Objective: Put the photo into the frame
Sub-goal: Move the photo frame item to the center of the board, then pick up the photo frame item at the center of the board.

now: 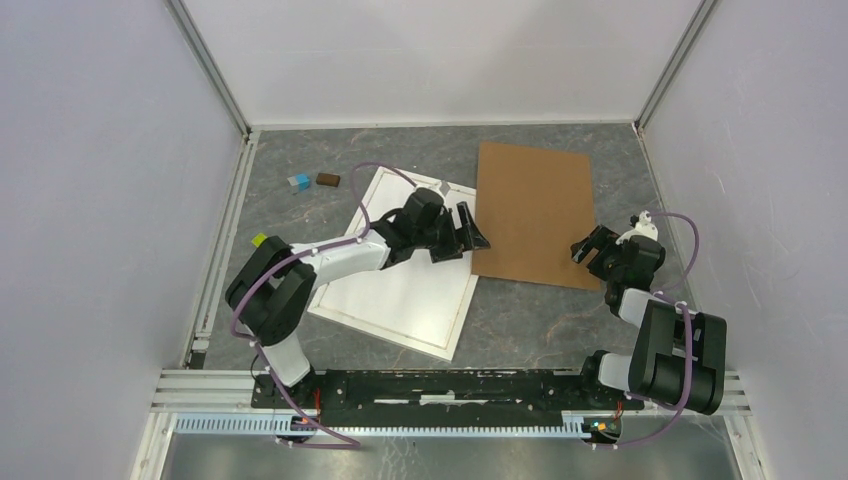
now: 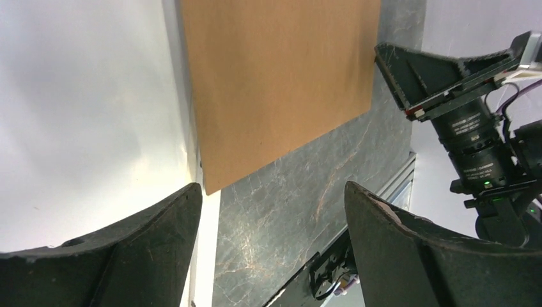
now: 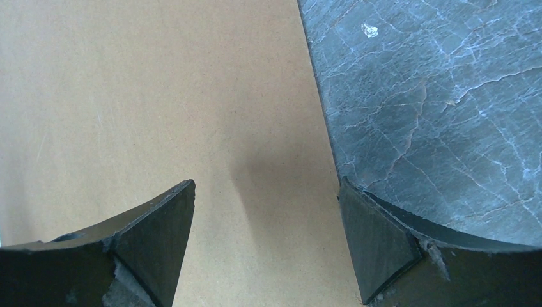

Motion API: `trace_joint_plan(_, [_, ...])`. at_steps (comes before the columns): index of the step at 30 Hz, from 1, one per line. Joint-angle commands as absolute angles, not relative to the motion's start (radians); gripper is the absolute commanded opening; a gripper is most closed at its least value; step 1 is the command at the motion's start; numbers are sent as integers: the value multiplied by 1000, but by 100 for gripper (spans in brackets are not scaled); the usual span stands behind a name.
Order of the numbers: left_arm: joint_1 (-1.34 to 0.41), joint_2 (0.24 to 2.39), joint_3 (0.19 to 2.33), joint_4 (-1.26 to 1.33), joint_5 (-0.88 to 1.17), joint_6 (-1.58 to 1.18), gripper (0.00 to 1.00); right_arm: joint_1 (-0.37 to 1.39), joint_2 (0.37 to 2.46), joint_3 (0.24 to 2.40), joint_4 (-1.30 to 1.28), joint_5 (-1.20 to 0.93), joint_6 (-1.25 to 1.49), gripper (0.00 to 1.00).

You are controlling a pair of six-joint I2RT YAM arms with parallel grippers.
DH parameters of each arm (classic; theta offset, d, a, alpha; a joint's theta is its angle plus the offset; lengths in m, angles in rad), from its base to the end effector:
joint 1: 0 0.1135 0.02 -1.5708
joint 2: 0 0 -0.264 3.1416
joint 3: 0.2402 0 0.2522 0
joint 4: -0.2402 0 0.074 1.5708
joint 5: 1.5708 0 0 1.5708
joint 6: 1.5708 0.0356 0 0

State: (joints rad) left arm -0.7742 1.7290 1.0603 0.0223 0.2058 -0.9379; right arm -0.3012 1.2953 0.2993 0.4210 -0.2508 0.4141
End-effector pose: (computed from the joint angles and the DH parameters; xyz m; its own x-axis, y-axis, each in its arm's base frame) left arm 0.2651 -0.2694 0.2039 -0.9006 -0.2233 -0.3729 0.1266 0.6861 -0.7165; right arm 0.2154 -0.0576 0.1356 -0.4398 0.5448 -0.7140 0.2900 0.8386 0.4612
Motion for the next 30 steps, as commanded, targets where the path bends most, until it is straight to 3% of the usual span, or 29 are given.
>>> trace_joint_plan(1, [-706, 1755, 1109, 72, 259, -866, 86, -292, 1326, 290, 280, -251, 402, 88])
trace_joint_plan(24, [-676, 2056, 1351, 152, 302, -953, 78, -292, 1345, 289, 300, -269, 389, 88])
trace_joint_plan(30, [-678, 2068, 1357, 220, 353, -995, 69, -292, 1347, 286, 309, -270, 392, 88])
